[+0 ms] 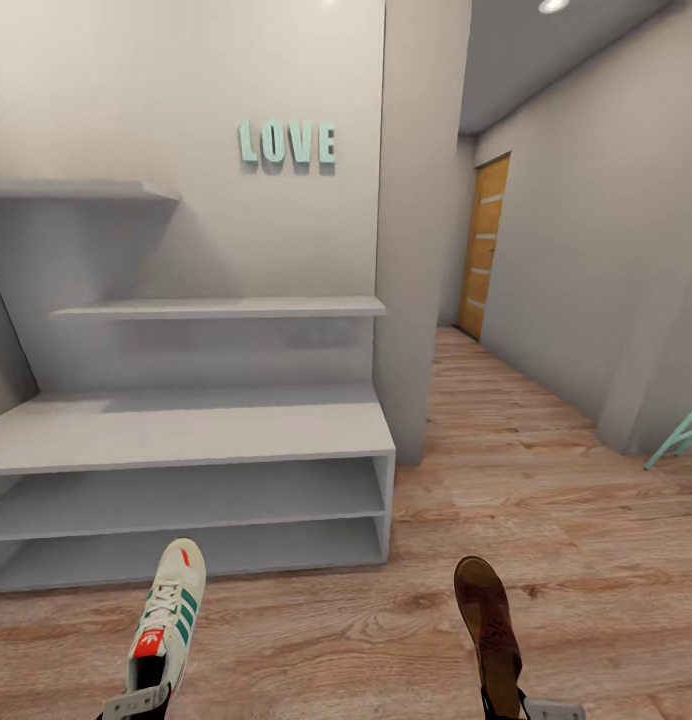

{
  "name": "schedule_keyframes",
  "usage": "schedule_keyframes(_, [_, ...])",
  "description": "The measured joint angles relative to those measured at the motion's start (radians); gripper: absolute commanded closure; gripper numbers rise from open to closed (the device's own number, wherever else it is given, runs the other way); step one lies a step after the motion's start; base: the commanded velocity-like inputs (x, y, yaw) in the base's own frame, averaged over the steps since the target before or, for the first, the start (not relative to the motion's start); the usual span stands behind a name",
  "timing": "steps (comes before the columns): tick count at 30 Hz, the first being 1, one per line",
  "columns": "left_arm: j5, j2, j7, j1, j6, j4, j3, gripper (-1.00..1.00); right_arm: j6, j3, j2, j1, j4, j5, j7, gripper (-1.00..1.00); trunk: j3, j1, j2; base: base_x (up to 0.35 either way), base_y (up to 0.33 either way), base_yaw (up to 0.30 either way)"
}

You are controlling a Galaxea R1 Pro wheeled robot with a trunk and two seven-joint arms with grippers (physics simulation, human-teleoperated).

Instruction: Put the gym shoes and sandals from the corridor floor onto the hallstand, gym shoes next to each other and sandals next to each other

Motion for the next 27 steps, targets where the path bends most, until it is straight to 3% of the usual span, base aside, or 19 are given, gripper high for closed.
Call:
schedule_keyframes(6, [0.000, 0.000, 0.000, 0.000, 0.000, 0.000, 0.000, 1.00, 0.000, -0.001, 0.001, 0.000, -0.002, -0.001, -0.001, 1.00, 0.000, 0.000, 0.000, 0.000, -0.018, 0.000])
schedule_keyframes(13, [0.000, -0.002, 0.000, 0.000, 0.000, 0.000, -0.001, 1.00, 0.000, -0.002, 0.002, 0.000, -0.004, -0.002, -0.001, 1.00, 0.000, 0.000, 0.000, 0.000, -0.217, 0.010])
schedule_keyframes(22, [0.000, -0.001, 0.000, 0.000, 0.000, 0.000, -0.001, 1.00, 0.000, -0.003, 0.002, 0.000, -0.004, -0.003, -0.002, 1.00, 0.000, 0.000, 0.000, -0.008, -0.255, 0.213])
schedule_keyframes(27, [0.000, 0.000, 0.000, 0.000, 0.000, -0.001, -0.001, 1.00, 0.000, -0.004, 0.001, 0.000, -0.003, -0.003, -0.004, 1.00, 0.000, 0.000, 0.000, -0.015, -0.068, 0.103])
